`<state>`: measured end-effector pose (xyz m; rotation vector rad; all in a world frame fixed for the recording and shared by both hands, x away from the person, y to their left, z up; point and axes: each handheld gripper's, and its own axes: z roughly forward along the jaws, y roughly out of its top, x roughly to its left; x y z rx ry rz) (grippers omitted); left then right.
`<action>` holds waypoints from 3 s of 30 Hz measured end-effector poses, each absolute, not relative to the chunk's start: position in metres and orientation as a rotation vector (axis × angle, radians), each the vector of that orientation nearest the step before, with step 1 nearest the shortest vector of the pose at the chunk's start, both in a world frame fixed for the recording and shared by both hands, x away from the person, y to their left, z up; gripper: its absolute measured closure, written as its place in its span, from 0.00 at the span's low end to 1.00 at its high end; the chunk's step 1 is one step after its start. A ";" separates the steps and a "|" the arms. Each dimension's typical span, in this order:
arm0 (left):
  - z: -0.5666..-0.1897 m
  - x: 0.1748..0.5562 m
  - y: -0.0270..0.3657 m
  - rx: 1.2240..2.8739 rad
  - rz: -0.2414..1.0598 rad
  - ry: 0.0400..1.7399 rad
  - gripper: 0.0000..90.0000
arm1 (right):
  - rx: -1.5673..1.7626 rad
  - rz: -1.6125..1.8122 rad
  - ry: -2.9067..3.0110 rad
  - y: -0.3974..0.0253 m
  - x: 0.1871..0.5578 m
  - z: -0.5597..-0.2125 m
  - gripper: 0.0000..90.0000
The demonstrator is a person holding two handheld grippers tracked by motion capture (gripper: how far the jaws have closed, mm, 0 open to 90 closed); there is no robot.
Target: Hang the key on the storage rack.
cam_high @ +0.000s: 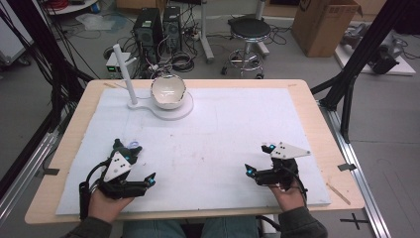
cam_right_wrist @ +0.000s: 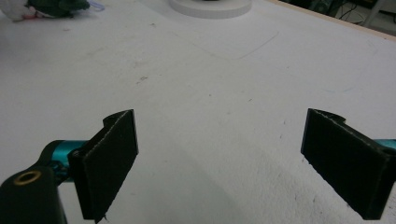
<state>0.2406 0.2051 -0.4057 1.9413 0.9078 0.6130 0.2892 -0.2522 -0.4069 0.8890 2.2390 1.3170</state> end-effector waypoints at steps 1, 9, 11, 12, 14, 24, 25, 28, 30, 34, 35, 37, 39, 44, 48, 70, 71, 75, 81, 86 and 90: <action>-0.406 0.241 0.205 1.939 0.611 0.907 0.22 | 0.887 1.318 2.238 -0.252 0.290 -0.407 0.11; -0.405 0.242 0.205 1.937 0.600 0.907 0.23 | 0.875 1.311 2.254 -0.250 0.292 -0.408 0.11; -0.404 0.242 0.204 1.939 0.601 0.904 0.23 | 0.876 1.314 2.248 -0.250 0.291 -0.408 0.11; -0.403 0.242 0.205 1.943 0.603 0.898 0.23 | 0.875 1.316 2.248 -0.251 0.291 -0.408 0.11; -0.401 0.242 0.205 1.940 0.595 0.896 0.23 | 0.876 1.312 2.247 -0.251 0.291 -0.408 0.11; -0.385 0.242 0.209 1.931 0.615 0.875 0.24 | 0.868 1.314 2.246 -0.251 0.289 -0.407 0.11; -0.384 0.242 0.210 1.927 0.625 0.875 0.24 | 0.865 1.315 2.245 -0.252 0.289 -0.407 0.11; -0.379 0.243 0.216 1.920 0.644 0.886 0.25 | 0.868 1.317 2.244 -0.251 0.288 -0.406 0.11; -0.377 0.245 0.220 1.902 0.653 0.902 0.25 | 0.868 1.314 2.246 -0.251 0.288 -0.406 0.11; -0.372 0.247 0.231 1.879 0.670 0.918 0.26 | 0.866 1.313 2.251 -0.250 0.289 -0.407 0.11; -0.371 0.248 0.234 1.872 0.675 0.924 0.26 | 0.861 1.313 2.250 -0.250 0.290 -0.407 0.11; -0.369 0.250 0.239 1.858 0.674 0.945 0.26 | 0.859 1.308 2.252 -0.250 0.290 -0.407 0.11; -0.368 0.251 0.245 1.848 0.685 0.961 0.26 | 0.858 1.310 2.253 -0.250 0.289 -0.408 0.11; -0.367 0.254 0.255 1.832 0.699 0.992 0.27 | 0.867 1.308 2.251 -0.250 0.289 -0.407 0.11; -0.369 0.256 0.264 1.816 0.716 1.034 0.28 | 0.860 1.307 2.249 -0.250 0.289 -0.408 0.11; -0.392 0.272 0.280 1.844 0.708 1.126 0.32 | 0.855 1.307 2.248 -0.250 0.288 -0.407 0.11; -0.394 0.272 0.280 1.851 0.705 1.129 0.33 | 0.859 1.309 2.247 -0.250 0.288 -0.407 0.11; -0.399 0.274 0.281 1.869 0.700 1.142 0.34 | 0.854 1.310 2.250 -0.250 0.288 -0.407 0.11; -0.404 0.276 0.280 1.895 0.698 1.160 0.36 | 0.846 1.311 2.253 -0.249 0.288 -0.408 0.11; -0.408 0.278 0.281 1.919 0.692 1.181 0.36 | 0.843 1.308 2.253 -0.249 0.288 -0.408 0.11; -0.411 0.279 0.280 1.933 0.695 1.198 0.36 | 0.853 1.307 2.254 -0.249 0.288 -0.408 0.11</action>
